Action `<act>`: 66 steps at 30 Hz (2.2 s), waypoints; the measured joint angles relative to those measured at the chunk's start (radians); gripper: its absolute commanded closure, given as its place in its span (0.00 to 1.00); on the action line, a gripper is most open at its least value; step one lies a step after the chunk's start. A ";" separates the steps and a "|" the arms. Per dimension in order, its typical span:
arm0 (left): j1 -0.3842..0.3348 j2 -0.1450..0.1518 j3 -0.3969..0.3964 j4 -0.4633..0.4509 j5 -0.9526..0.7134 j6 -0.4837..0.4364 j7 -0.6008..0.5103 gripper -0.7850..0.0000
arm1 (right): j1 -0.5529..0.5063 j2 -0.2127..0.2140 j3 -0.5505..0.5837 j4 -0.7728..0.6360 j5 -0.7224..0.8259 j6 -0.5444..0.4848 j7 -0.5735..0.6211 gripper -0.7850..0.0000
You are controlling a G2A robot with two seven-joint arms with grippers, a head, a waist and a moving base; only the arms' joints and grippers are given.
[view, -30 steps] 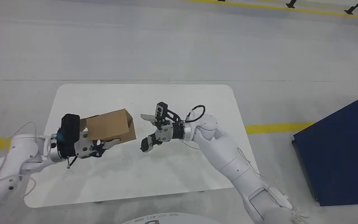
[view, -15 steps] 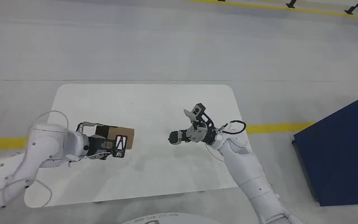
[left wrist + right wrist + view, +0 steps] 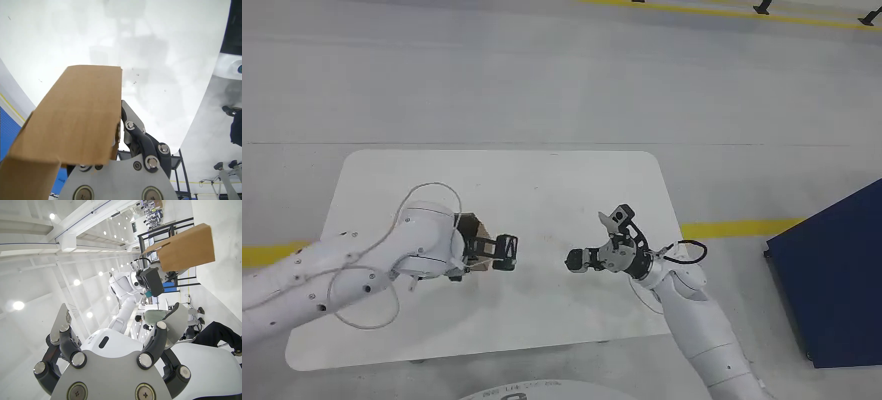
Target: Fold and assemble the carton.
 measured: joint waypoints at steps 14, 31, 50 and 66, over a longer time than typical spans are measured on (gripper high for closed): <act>-0.086 -0.041 -0.075 0.015 -0.181 0.039 0.005 0.00 | 0.041 0.004 -0.020 0.024 -0.032 0.043 0.017 0.00; 0.581 0.362 -0.820 -0.060 -0.097 -0.179 0.544 0.00 | 0.153 0.002 -0.113 -0.070 -0.113 0.153 -0.087 0.00; 0.998 0.402 -1.058 0.202 0.127 -0.353 1.329 0.00 | 0.497 -0.040 -0.574 -0.150 -0.586 0.539 -0.204 1.00; 1.002 0.397 -1.054 0.204 0.120 -0.326 1.316 0.00 | 0.652 -0.104 -0.818 -0.229 -0.766 0.874 -0.501 1.00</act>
